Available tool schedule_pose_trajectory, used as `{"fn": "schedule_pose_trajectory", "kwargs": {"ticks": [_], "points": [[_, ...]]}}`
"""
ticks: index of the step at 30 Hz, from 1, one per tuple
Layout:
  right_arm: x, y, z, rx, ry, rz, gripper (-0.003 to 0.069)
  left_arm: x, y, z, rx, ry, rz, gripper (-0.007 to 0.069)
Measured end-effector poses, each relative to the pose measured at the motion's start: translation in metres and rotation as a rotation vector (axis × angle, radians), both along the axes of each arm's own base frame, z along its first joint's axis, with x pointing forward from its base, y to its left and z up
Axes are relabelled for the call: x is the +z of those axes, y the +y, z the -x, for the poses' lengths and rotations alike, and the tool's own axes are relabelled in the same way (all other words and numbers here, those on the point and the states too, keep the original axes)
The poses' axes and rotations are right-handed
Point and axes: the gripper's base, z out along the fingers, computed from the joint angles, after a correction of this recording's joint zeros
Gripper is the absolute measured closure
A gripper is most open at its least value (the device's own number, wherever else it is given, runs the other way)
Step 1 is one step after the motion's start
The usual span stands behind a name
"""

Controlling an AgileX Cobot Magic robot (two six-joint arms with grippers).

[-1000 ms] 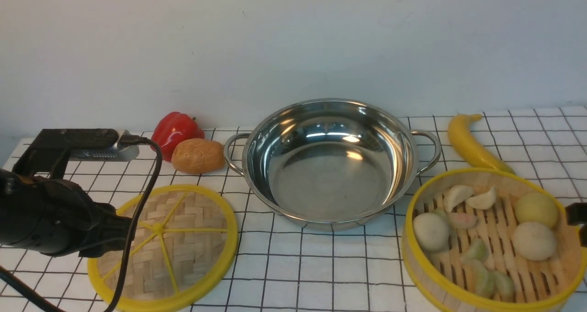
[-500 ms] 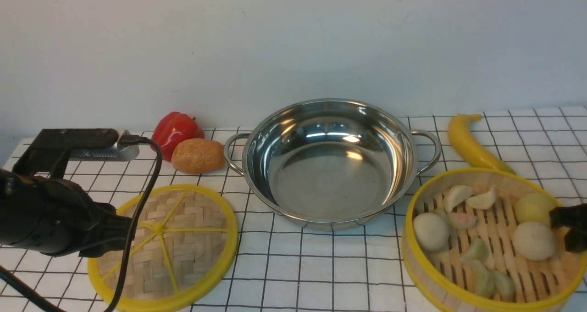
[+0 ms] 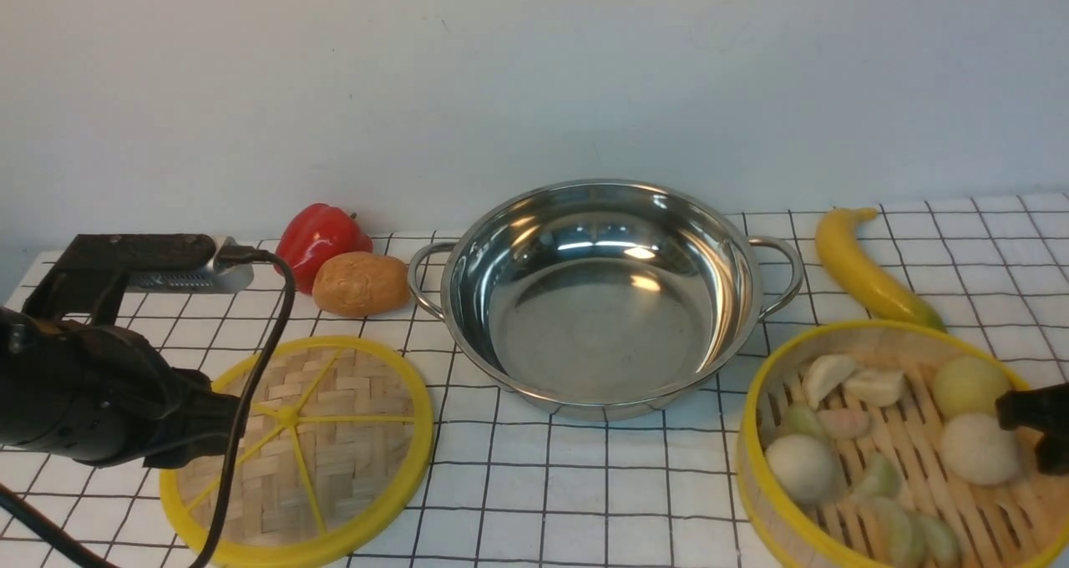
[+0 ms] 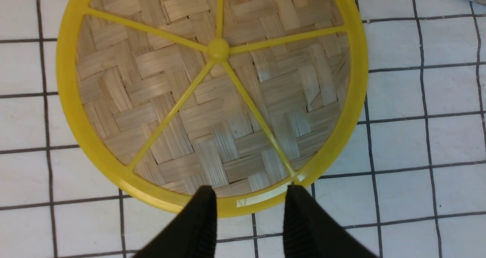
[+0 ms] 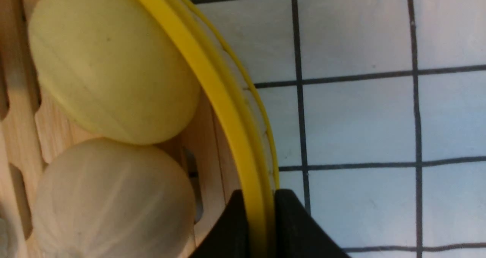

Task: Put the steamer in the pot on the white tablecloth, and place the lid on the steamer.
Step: 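Reach for and grasp the rim of the bamboo steamer holding the buns with the right gripper, then place the bamboo steamer basket of food into the steel pot with the right gripper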

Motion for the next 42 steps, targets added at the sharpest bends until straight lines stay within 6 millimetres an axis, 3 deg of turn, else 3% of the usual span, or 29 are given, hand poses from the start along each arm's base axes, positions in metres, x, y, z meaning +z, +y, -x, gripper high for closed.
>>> {"fn": "schedule_pose_trajectory", "kwargs": {"ticks": [9, 17, 25, 29, 31, 33, 35, 36, 37, 38, 42], "points": [[0.006, 0.002, 0.013, 0.039, 0.107, -0.011, 0.0578, 0.000, 0.000, 0.000, 0.000, -0.001, 0.000, 0.0382], [0.044, 0.009, 0.044, 0.103, 0.148, -0.045, 0.0578, 0.000, 0.000, 0.000, 0.000, -0.001, 0.000, 0.0382], [0.068, 0.019, 0.049, 0.122, 0.104, -0.143, 0.0578, 0.000, 0.000, 0.000, 0.000, -0.001, 0.000, 0.0382], [0.097, 0.033, 0.032, 0.180, 0.036, -0.151, 0.0578, 0.000, 0.000, 0.000, 0.000, -0.001, 0.000, 0.0382], [0.122, 0.053, 0.013, 0.226, -0.025, -0.155, 0.0578, 0.000, 0.000, 0.000, 0.000, -0.001, 0.000, 0.0382], [0.135, 0.073, -0.005, 0.260, -0.044, -0.155, 0.0578, 0.000, 0.000, 0.000, -0.002, -0.001, -0.001, 0.0382], [0.141, 0.084, -0.016, 0.277, -0.054, -0.149, 0.0578, 0.000, 0.000, 0.000, -0.005, -0.002, -0.002, 0.0382], [0.147, 0.105, -0.037, 0.304, -0.057, -0.128, 0.0578, 0.000, 0.000, 0.000, -0.007, -0.002, -0.004, 0.0382], [0.152, 0.107, -0.040, 0.308, -0.073, -0.126, 0.0578, 0.000, 0.000, 0.000, -0.007, -0.002, -0.003, 0.0382], [0.149, 0.125, -0.061, 0.329, -0.068, -0.100, 0.0578, 0.000, 0.000, 0.000, -0.008, -0.003, -0.004, 0.0382], [0.142, 0.161, -0.111, 0.359, -0.108, -0.075, 0.0578, 0.000, 0.000, 0.000, -0.009, -0.003, -0.005, 0.0382]]}}
